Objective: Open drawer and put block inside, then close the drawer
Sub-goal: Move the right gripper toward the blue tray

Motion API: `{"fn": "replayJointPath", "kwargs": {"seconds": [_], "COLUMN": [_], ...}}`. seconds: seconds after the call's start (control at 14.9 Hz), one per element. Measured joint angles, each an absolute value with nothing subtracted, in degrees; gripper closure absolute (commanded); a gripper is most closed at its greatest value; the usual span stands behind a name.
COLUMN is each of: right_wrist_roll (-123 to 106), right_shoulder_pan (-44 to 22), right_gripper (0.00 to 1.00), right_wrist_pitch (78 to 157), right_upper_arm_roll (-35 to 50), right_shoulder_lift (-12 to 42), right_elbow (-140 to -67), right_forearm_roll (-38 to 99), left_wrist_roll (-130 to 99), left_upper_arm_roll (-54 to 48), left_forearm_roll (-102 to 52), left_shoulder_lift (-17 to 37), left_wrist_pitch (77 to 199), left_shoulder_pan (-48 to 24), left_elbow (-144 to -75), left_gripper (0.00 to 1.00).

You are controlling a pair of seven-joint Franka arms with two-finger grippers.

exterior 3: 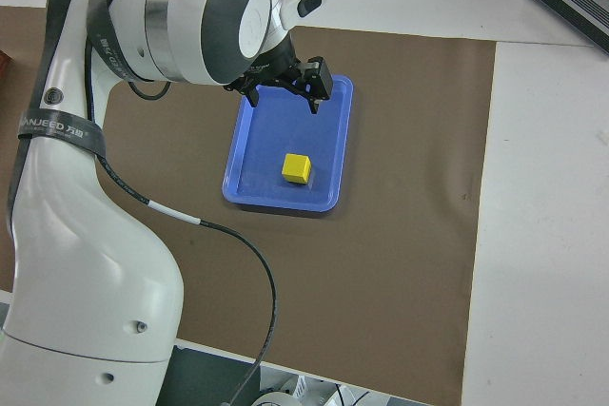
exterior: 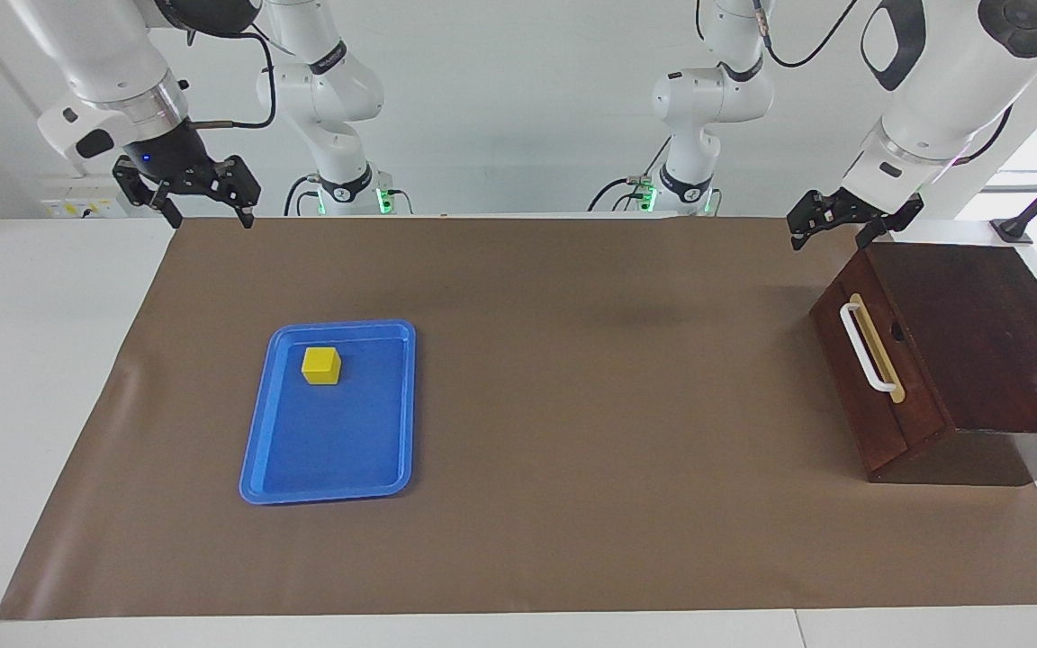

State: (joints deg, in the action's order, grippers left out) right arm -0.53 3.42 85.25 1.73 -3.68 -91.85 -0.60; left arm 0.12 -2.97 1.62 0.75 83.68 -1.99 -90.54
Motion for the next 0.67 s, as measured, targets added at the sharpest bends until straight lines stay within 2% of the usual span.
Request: {"fn": "replayJointPath", "kwargs": {"seconds": [0.34,0.67], "right_wrist_roll": [-1.0,-12.6], "right_shoulder_pan": [3.3,3.2], "right_gripper": [0.00,0.00], "right_wrist_pitch": [84.8,84.4], "right_upper_arm_roll": [2.0,2.2], "right_shoulder_lift": [-3.7,-4.2], "right_elbow": [-91.9,-93.4], "right_forearm_roll": [-0.6,-0.5], "left_wrist_roll": [0.1,0.1], "left_upper_arm_roll": [-3.0,-3.0], "left_forearm_roll": [1.6,1.6], "left_shoulder_lift": [0.8,0.8], "left_wrist_pitch": [83.7,83.7], "left_shoulder_pan": [-2.0,-2.0], "left_elbow": [-90.5,-90.5], "left_gripper": [0.00,0.00]}}
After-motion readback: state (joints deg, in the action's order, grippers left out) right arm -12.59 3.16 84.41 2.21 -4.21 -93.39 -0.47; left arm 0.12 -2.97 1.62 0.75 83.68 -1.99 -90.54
